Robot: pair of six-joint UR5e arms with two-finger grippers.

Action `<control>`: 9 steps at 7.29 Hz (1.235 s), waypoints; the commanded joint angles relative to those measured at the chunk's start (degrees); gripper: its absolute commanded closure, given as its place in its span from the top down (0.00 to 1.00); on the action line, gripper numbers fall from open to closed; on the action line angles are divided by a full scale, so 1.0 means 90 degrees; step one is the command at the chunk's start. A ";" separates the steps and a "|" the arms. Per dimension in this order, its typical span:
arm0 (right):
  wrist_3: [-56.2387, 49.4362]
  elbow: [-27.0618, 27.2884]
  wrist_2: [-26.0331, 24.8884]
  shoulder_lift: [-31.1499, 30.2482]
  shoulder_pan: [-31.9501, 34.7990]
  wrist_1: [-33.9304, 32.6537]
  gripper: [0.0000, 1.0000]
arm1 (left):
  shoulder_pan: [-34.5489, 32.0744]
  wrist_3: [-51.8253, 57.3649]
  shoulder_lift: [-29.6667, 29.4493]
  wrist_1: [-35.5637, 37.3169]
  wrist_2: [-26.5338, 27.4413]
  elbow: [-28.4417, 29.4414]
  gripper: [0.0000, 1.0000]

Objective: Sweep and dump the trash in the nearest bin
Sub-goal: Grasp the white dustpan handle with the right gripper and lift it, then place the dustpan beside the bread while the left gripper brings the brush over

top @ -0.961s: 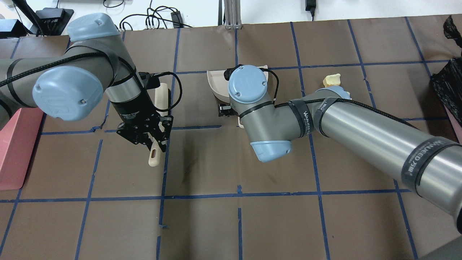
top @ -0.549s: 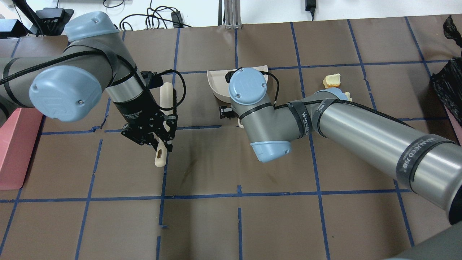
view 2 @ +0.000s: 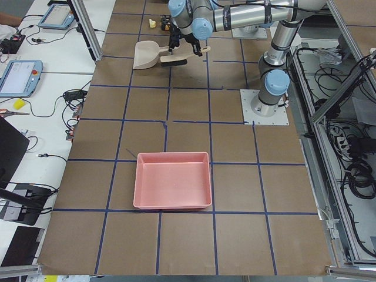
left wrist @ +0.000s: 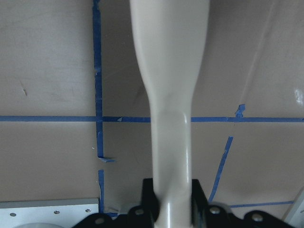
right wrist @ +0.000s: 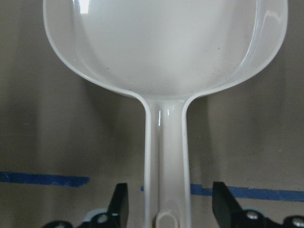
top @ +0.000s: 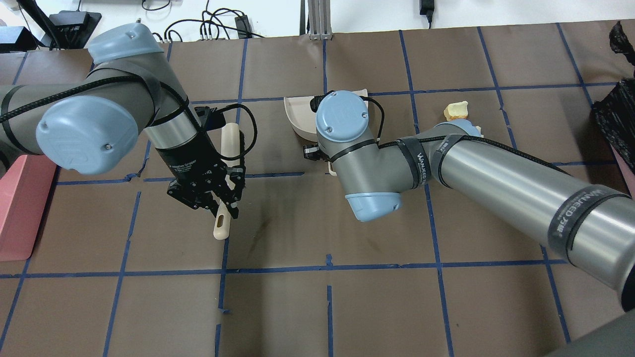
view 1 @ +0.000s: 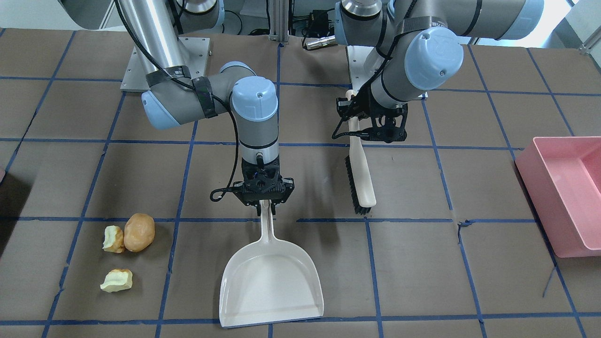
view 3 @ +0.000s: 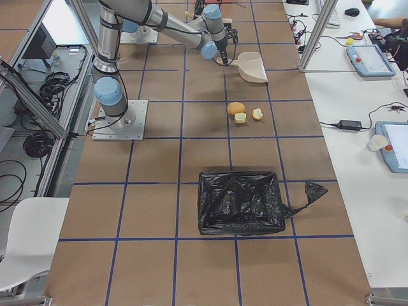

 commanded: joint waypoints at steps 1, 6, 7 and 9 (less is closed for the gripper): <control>-0.0030 -0.0012 0.0008 -0.0010 -0.0011 0.0000 0.04 | -0.0011 -0.0017 0.0042 0.0027 -0.0001 -0.0002 0.00; -0.2948 -0.0528 0.0961 -0.1606 -0.1897 0.2667 0.00 | 0.0038 0.0510 -0.0151 0.0027 -0.0011 0.0144 0.00; -0.4071 -0.0645 0.1023 -0.1959 -0.2747 0.3584 0.00 | -0.0214 0.0491 -0.0385 0.0037 -0.0021 0.0270 0.00; -0.6513 -0.0938 0.1014 -0.2051 -0.3961 0.4527 0.00 | -0.1246 -0.0393 -0.1484 -0.0089 0.0018 0.1484 0.01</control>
